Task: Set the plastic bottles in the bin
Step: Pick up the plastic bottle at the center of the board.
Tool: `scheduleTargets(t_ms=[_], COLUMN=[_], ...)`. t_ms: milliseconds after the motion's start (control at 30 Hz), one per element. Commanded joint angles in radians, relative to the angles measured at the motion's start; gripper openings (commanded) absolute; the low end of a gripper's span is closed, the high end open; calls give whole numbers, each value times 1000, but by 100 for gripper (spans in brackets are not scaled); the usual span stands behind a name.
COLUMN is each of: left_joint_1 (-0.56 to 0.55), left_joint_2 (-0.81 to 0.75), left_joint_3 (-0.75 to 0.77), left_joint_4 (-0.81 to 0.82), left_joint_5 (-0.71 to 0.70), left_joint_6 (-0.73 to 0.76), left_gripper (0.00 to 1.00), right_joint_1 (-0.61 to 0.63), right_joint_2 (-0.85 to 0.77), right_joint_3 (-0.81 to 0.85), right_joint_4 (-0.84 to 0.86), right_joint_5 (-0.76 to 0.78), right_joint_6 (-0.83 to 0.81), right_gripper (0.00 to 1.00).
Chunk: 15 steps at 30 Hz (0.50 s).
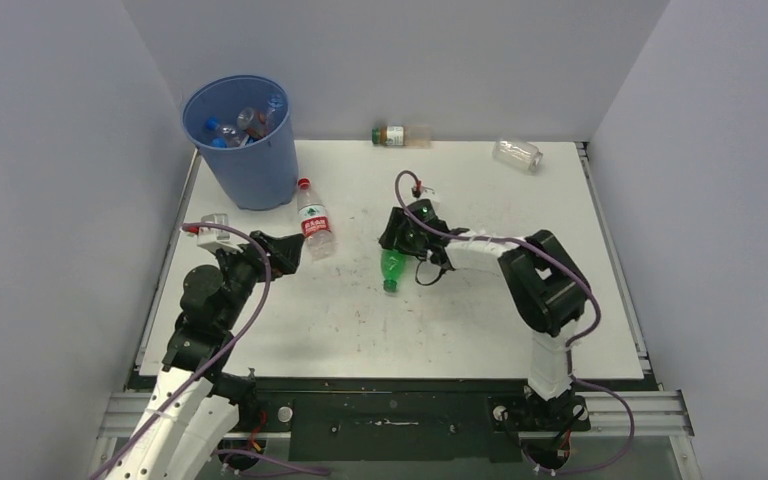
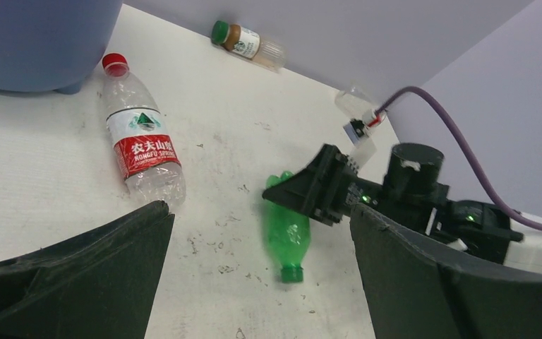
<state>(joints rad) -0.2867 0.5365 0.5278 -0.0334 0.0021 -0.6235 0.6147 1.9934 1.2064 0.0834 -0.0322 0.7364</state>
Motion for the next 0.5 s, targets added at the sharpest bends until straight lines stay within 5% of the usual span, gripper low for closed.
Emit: scheduleTargets(t_ms=[0, 267, 467], left_joint_1=[-24, -165, -363], left_joint_2=[11, 111, 100], left_joint_3=[20, 54, -44], left_joint_4=[35, 146, 388], left_joint_5=[-19, 264, 281], left_joint_6=[33, 87, 52], left_gripper=[96, 96, 96], right_joint_1=[-1, 22, 22], right_joint_2=[-310, -991, -1297], right_joint_3=[-246, -651, -777], right_joint_4=[205, 387, 439], right_joint_5=[-57, -79, -113], right_joint_6=[-2, -84, -23], right_gripper=[36, 35, 35])
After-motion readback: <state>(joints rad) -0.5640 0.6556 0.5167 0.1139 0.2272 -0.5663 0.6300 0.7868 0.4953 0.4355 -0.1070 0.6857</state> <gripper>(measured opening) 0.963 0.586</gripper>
